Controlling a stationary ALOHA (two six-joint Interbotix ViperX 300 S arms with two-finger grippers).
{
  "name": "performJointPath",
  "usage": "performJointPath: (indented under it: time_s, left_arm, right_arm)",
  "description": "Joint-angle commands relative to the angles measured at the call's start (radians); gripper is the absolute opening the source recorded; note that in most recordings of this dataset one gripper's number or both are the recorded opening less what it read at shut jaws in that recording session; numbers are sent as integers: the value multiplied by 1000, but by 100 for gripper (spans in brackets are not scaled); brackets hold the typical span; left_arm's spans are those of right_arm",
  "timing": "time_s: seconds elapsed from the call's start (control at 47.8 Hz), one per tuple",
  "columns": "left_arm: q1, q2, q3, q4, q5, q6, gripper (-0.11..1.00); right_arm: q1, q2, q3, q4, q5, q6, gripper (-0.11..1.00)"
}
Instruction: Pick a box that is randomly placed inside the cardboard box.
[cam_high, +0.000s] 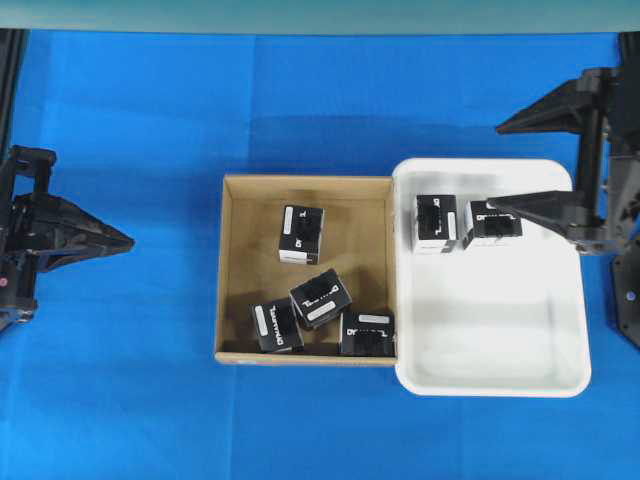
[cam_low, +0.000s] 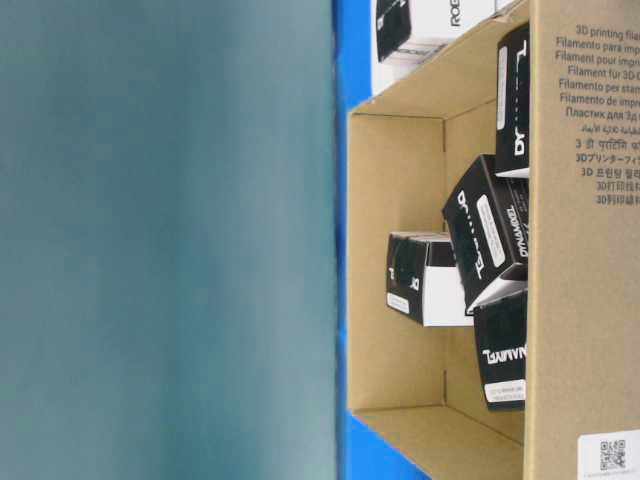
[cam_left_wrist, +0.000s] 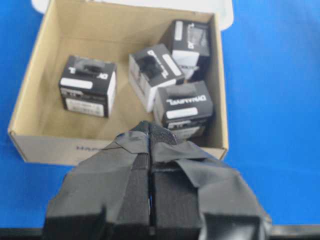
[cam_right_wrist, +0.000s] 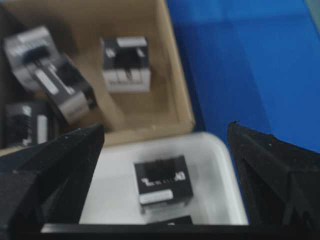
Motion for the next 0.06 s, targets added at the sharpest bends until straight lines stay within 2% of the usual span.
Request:
performJointPath:
  time_s: [0.0, 0.042]
  left_arm:
    - [-2, 5, -20, 2, -9, -2, -7]
    - [-2, 3, -20, 2, -9, -2, -7]
  right_arm:
    - [18, -32, 5, 3, -23, 2, 99]
    - [23, -51, 14, 3, -29, 2, 99]
